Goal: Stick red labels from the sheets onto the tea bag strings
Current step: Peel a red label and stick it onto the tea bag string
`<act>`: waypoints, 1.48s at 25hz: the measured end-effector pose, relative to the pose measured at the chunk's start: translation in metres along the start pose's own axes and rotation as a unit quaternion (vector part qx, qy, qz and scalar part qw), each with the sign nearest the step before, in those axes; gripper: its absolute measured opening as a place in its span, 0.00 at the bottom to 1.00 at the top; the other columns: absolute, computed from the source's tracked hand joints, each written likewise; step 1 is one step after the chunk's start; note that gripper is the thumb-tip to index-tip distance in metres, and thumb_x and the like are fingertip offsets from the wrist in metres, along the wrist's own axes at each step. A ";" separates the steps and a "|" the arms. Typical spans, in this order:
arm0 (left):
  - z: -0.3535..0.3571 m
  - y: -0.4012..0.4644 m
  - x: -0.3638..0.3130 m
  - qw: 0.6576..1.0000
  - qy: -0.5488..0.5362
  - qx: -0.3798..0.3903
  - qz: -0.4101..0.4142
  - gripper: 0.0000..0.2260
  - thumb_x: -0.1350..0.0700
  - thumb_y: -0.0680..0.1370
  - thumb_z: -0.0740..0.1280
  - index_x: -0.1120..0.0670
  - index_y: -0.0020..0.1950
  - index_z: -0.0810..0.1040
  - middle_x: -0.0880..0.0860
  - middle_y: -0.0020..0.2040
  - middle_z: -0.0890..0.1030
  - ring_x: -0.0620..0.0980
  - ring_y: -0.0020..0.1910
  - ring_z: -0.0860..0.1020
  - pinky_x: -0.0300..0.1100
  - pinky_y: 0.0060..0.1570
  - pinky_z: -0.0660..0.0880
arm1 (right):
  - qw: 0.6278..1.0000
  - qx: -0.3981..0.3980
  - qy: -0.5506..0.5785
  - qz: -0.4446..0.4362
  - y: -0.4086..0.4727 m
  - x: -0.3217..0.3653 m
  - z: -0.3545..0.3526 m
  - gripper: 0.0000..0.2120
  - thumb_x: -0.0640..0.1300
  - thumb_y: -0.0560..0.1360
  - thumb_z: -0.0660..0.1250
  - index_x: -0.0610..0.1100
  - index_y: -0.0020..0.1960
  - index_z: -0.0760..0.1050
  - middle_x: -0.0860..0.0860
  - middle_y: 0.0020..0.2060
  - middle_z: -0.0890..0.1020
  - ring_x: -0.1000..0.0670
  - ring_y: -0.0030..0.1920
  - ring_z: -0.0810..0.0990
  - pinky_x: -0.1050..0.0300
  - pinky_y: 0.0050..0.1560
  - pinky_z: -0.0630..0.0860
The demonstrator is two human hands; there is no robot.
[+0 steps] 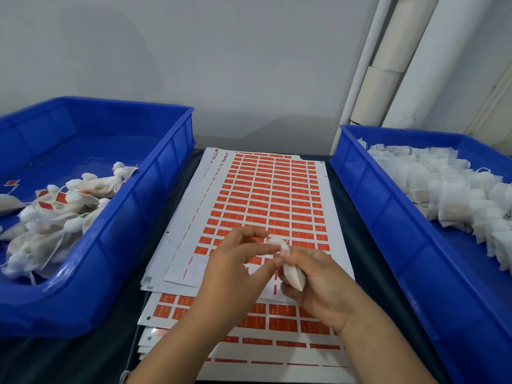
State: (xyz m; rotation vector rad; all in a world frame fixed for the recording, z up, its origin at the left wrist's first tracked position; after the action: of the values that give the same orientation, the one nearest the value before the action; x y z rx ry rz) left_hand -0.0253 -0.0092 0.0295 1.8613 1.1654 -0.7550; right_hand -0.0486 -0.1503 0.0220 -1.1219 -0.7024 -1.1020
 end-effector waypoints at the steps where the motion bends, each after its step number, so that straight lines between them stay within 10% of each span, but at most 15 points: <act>1: -0.002 0.002 0.000 1.000 0.018 -0.006 0.003 0.08 0.49 0.70 0.72 0.35 0.42 0.77 0.30 0.46 0.71 0.31 0.51 0.71 0.21 0.40 0.69 | 1.000 -0.008 -0.005 -0.004 -0.001 0.000 0.000 0.10 0.43 0.76 0.65 0.46 0.41 0.84 0.48 0.37 0.78 0.50 0.40 0.73 0.61 0.36 0.75; 10: -0.013 0.005 0.009 0.971 0.218 0.066 0.070 0.07 0.45 0.77 0.62 0.43 0.53 0.74 0.39 0.59 0.70 0.36 0.54 0.63 0.28 0.56 0.63 | 0.987 -0.077 -0.133 -0.053 -0.007 -0.006 0.005 0.10 0.50 0.76 0.65 0.64 0.41 0.81 0.64 0.42 0.83 0.51 0.51 0.80 0.62 0.45 0.78; 15: -0.018 0.015 0.008 0.955 0.286 0.014 0.075 0.11 0.46 0.79 0.59 0.45 0.59 0.73 0.43 0.60 0.72 0.41 0.56 0.68 0.33 0.57 0.59 | 0.991 -0.070 -0.111 -0.033 -0.007 -0.010 -0.002 0.05 0.46 0.75 0.67 0.51 0.44 0.82 0.58 0.39 0.84 0.55 0.43 0.84 0.63 0.36 0.78; 19: -0.027 0.031 0.004 0.953 0.299 -0.031 0.043 0.12 0.48 0.78 0.58 0.47 0.60 0.73 0.45 0.60 0.74 0.44 0.57 0.70 0.38 0.60 0.62 | 0.991 -0.045 -0.123 -0.035 -0.010 -0.014 -0.011 0.11 0.44 0.73 0.70 0.61 0.48 0.80 0.60 0.47 0.83 0.55 0.50 0.83 0.51 0.51 0.81; 27: -0.003 0.036 -0.031 0.930 0.290 0.095 0.205 0.06 0.55 0.80 0.62 0.49 0.56 0.74 0.46 0.52 0.78 0.42 0.45 0.68 0.34 0.48 0.61 | 0.978 0.044 -0.177 -0.096 -0.022 0.004 -0.027 0.07 0.48 0.72 0.67 0.49 0.41 0.83 0.49 0.42 0.84 0.49 0.51 0.82 0.50 0.60 0.72; 32: 0.010 0.045 -0.015 0.972 0.197 0.072 0.105 0.08 0.50 0.79 0.63 0.47 0.57 0.76 0.45 0.55 0.78 0.41 0.47 0.73 0.30 0.46 0.67 | 0.987 -0.083 -0.029 -0.131 -0.025 0.009 -0.045 0.13 0.47 0.74 0.62 0.43 0.38 0.83 0.49 0.23 0.69 0.52 0.25 0.69 0.59 0.36 0.78; 37: 0.049 0.028 0.035 0.941 0.273 0.192 -0.057 0.33 0.33 0.71 0.63 0.43 0.73 0.60 0.43 0.75 0.59 0.49 0.73 0.60 0.51 0.68 0.62 | 0.979 -0.171 -0.047 -0.098 -0.026 0.011 -0.062 0.13 0.44 0.79 0.61 0.39 0.38 0.75 0.49 0.22 0.72 0.55 0.20 0.66 0.63 0.25 0.68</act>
State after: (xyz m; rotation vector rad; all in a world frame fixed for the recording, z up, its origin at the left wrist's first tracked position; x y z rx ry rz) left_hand 0.0102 -0.0434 -0.0146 2.4475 1.5647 -0.5683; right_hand -0.0739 -0.2132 0.0204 -1.4270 -0.7266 -1.3815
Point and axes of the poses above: each hand's wrist, its own y-axis towards the middle knuckle, its own z-axis out of the palm, x = y × z, the point moved 1 cm from there along y, towards the middle knuckle
